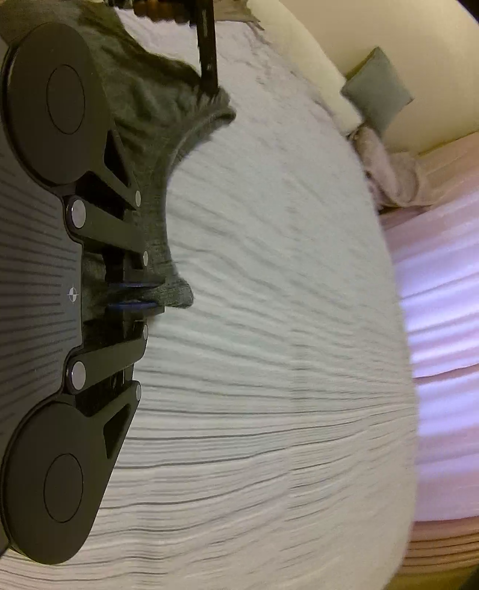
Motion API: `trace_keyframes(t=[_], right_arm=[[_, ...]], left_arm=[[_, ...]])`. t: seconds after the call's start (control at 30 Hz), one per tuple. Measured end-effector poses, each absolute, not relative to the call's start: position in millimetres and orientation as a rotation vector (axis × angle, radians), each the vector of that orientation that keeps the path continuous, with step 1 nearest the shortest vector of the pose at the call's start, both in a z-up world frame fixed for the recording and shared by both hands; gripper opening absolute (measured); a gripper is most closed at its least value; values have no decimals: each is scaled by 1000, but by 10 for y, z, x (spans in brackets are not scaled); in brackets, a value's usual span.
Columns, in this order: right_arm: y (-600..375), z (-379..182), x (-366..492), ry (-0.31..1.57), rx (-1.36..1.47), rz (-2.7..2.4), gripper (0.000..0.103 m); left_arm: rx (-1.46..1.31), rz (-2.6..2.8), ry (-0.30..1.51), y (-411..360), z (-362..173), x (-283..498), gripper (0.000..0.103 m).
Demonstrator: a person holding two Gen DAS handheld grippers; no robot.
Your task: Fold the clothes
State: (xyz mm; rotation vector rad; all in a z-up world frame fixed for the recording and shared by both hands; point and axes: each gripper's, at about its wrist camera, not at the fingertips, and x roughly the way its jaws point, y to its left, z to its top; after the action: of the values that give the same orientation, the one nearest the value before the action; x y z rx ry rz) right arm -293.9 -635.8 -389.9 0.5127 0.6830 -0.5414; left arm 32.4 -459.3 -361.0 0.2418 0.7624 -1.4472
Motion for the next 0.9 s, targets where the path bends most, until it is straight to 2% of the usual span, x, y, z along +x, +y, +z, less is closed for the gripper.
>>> trace_keyframes(t=[0.07,0.1,0.13,0.17,0.23,0.27,0.3,0.43,0.53,0.57,0.6,0.67,0.77,0.83,0.9], right_arm=[[-6366,-3930,-2802,686,486,-564,7],[-6373,-3978,-2714,702,481,-583,10],[-6388,-4075,-2606,740,494,-616,16],[-6400,-4144,-2540,768,510,-653,29],[-6327,-4055,-2586,751,490,-747,41],[-6275,-3985,-2626,736,471,-799,53],[-6224,-3915,-2666,721,451,-850,56],[-5914,-3547,-2924,710,389,-895,56],[-5476,-3410,-3008,742,371,-779,55],[-5290,-3415,-3014,758,359,-724,55],[-5108,-3461,-3007,784,348,-673,51],[-4784,-3629,-3040,874,338,-623,46],[-4503,-3844,-3346,986,331,-751,46],[-4405,-3823,-3640,991,393,-839,46],[-4301,-3761,-3882,1019,434,-937,46]], left_arm=[[337,-1408,718,-4702,-3659,246,7],[386,-1387,701,-4761,-3694,209,11],[437,-1362,710,-4838,-3771,190,14],[474,-1334,721,-4896,-3849,197,21],[498,-1276,751,-4948,-3936,216,33],[472,-1243,758,-4908,-3909,241,37],[442,-1210,746,-4806,-3842,271,37],[383,-1076,686,-4377,-3582,330,33],[378,-1108,734,-4045,-3454,258,22],[387,-1154,763,-3932,-3429,170,14],[409,-1201,774,-3841,-3403,78,11],[476,-1273,779,-3616,-3428,-77,11],[614,-1245,815,-3154,-3611,-234,11],[654,-1123,888,-2852,-3730,-136,11],[601,-1034,947,-2522,-3701,-18,6]])
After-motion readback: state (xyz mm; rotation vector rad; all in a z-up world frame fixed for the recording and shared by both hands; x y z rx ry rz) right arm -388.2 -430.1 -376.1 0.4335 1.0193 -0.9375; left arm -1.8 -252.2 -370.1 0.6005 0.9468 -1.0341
